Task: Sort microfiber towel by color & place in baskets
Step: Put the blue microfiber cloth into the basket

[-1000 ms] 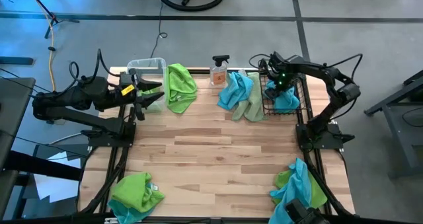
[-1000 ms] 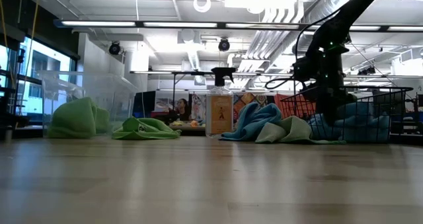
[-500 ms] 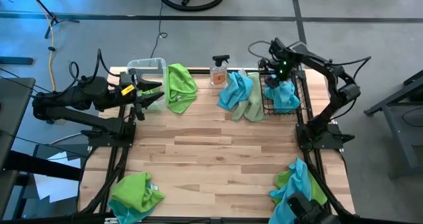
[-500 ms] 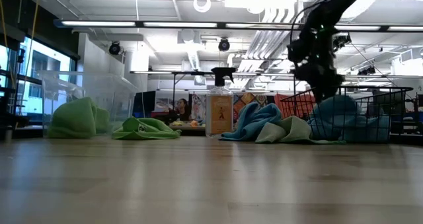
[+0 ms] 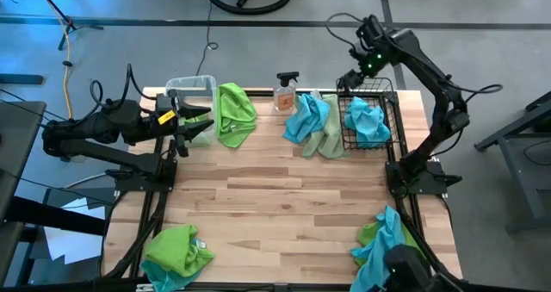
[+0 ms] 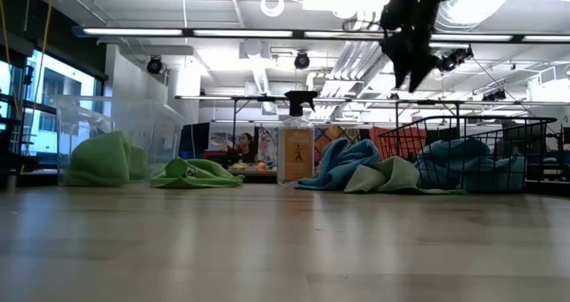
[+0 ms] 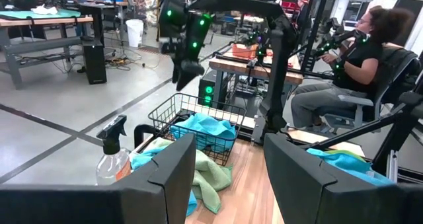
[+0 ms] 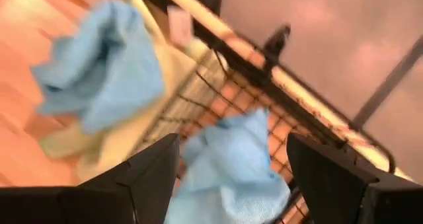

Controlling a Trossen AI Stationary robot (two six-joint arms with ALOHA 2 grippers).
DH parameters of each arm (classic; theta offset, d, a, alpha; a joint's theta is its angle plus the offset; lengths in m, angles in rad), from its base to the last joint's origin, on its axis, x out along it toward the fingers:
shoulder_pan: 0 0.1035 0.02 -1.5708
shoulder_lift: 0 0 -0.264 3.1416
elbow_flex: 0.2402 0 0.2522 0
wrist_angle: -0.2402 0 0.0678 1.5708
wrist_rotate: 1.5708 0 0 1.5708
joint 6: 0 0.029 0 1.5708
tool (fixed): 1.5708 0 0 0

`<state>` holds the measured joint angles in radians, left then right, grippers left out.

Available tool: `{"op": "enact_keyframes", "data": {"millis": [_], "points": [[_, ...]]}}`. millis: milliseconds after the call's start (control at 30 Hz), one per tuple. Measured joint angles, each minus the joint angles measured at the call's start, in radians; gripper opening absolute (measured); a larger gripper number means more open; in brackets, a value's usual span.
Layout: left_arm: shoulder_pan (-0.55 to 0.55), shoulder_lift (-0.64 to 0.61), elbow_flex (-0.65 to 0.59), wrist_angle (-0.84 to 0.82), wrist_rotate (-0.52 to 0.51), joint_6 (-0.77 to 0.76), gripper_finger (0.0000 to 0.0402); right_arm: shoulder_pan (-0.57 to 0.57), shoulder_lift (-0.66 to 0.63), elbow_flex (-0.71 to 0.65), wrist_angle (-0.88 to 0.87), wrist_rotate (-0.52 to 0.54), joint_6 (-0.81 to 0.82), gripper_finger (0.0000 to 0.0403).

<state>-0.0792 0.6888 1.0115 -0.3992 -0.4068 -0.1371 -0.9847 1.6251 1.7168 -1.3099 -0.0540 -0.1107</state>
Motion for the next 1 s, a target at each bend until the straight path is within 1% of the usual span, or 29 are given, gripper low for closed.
{"op": "enact_keyframes", "data": {"millis": [67,133,200,333,567,767,900,1000], "points": [[0.0,0.0,0.0,0.0,0.0,0.0,0.0168,0.022,-0.015,0.013,0.024,-0.057,0.01,0.0277],[0.0,0.0,0.0,-0.001,0.0,0.0,0.0168,0.055,-0.042,-0.001,0.091,-0.12,0.038,0.0277],[0.0,0.0,0.0,-0.002,0.0,0.0,0.0168,0.095,-0.073,-0.029,0.15,-0.182,0.057,0.0277],[0.0,0.0,0.0,-0.009,0.0,0.0,0.0168,0.198,-0.145,-0.114,0.291,-0.245,0.107,0.0277],[0.0,0.0,0.0,-0.008,0.0,0.0,0.0168,0.39,-0.302,-0.277,0.55,-0.251,0.221,0.0277],[0.0,0.0,0.0,-0.008,0.0,0.0,0.0168,0.521,-0.422,-0.385,0.812,-0.248,0.325,0.0277],[0.0,0.0,0.0,-0.006,0.001,0.0,0.0168,0.591,-0.457,-0.426,0.983,-0.238,0.369,0.0277],[0.0,0.0,0.0,-0.006,0.001,-0.011,0.0168,0.638,-0.454,-0.439,1.068,-0.237,0.37,0.0277]]}}
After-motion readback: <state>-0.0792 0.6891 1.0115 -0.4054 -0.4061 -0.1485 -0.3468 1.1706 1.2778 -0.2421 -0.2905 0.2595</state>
